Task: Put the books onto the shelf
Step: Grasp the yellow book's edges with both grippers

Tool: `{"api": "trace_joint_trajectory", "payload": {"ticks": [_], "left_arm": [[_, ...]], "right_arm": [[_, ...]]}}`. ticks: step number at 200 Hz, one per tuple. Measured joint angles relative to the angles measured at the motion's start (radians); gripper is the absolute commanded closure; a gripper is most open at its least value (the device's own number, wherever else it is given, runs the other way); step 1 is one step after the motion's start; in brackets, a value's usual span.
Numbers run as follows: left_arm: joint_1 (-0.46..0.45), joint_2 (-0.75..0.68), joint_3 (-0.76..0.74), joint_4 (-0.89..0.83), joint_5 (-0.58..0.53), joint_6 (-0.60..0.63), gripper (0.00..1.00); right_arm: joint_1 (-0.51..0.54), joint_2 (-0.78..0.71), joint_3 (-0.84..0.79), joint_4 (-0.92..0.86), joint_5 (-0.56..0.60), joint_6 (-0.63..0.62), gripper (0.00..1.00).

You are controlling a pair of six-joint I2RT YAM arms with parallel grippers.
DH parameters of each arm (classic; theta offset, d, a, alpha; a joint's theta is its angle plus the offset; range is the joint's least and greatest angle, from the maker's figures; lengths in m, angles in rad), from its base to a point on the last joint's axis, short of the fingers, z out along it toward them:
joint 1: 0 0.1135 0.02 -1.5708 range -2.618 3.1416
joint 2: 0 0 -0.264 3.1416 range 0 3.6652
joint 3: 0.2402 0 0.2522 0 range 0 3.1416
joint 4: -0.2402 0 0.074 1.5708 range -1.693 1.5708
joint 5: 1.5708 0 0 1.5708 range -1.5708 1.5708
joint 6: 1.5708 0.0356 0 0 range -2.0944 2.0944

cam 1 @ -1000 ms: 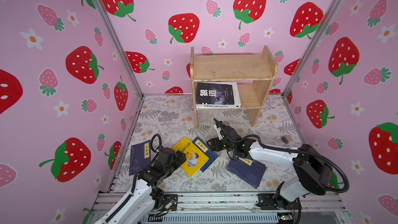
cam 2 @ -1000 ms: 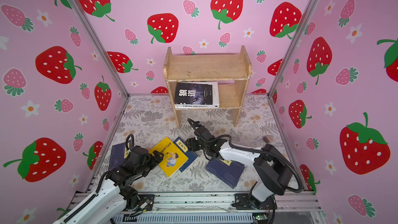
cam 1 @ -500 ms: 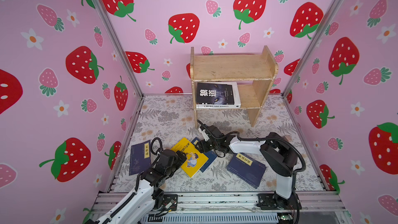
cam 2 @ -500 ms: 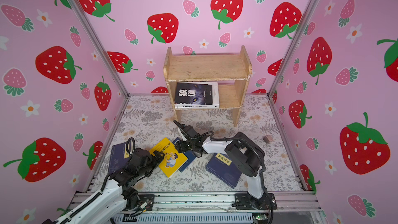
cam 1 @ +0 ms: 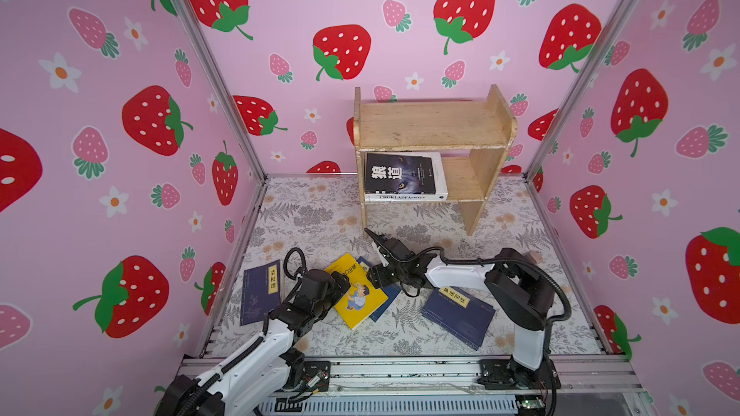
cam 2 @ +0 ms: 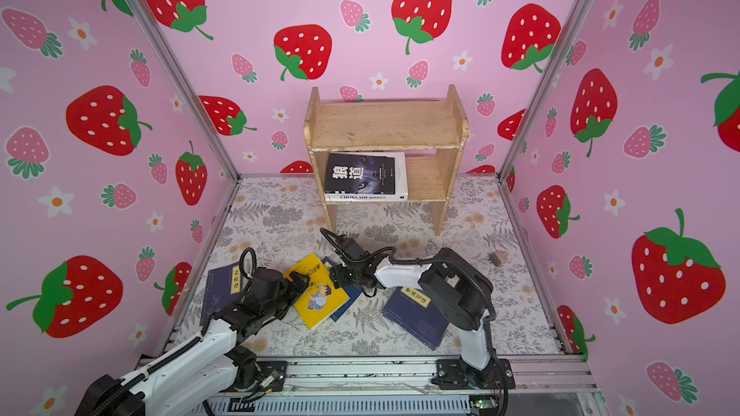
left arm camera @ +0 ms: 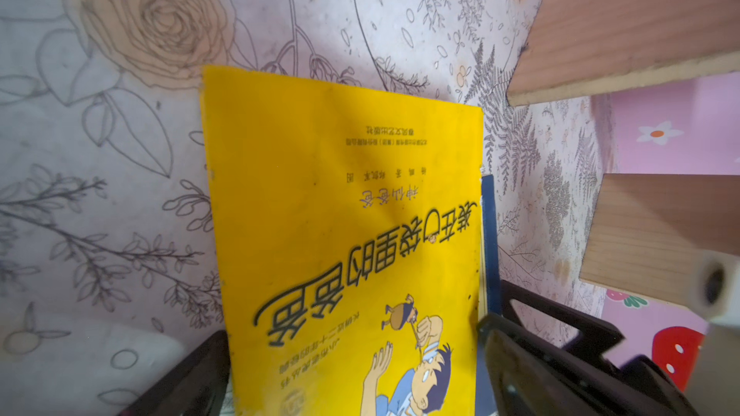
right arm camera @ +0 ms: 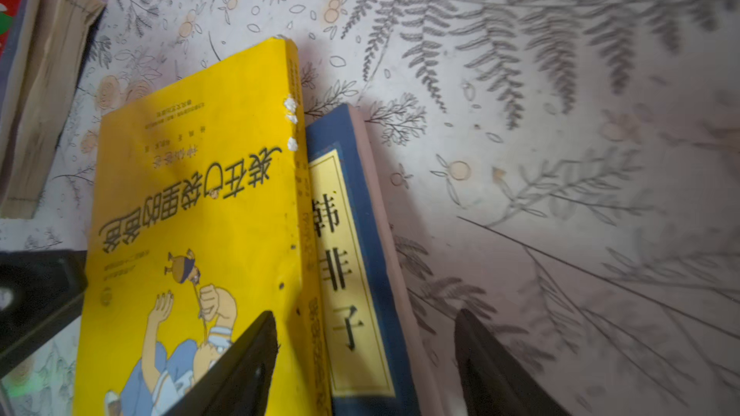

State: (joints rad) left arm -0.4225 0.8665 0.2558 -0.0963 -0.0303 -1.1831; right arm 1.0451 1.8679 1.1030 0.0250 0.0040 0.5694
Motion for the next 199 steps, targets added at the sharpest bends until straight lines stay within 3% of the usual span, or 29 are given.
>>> {"api": "trace_joint_trajectory", "payload": {"ticks": [25,48,115,199], "left_arm": [[0.016,0.016,0.003,0.013,-0.004,0.028,0.00],[0.037,0.039,0.010,0.027,-0.002,0.060,0.00],[0.069,0.122,0.047,0.085,0.043,0.149,0.00],[0.092,0.401,0.156,0.265,0.105,0.222,0.03]], "right_arm": [[-0.001,-0.098,0.001,-0.006,0.058,-0.029,0.26],[0.000,-0.126,0.025,-0.002,0.035,-0.042,0.28],[0.002,0.023,0.022,0.012,-0.143,0.015,0.35],[-0.005,0.066,0.016,0.064,-0.215,0.066,0.38]]}}
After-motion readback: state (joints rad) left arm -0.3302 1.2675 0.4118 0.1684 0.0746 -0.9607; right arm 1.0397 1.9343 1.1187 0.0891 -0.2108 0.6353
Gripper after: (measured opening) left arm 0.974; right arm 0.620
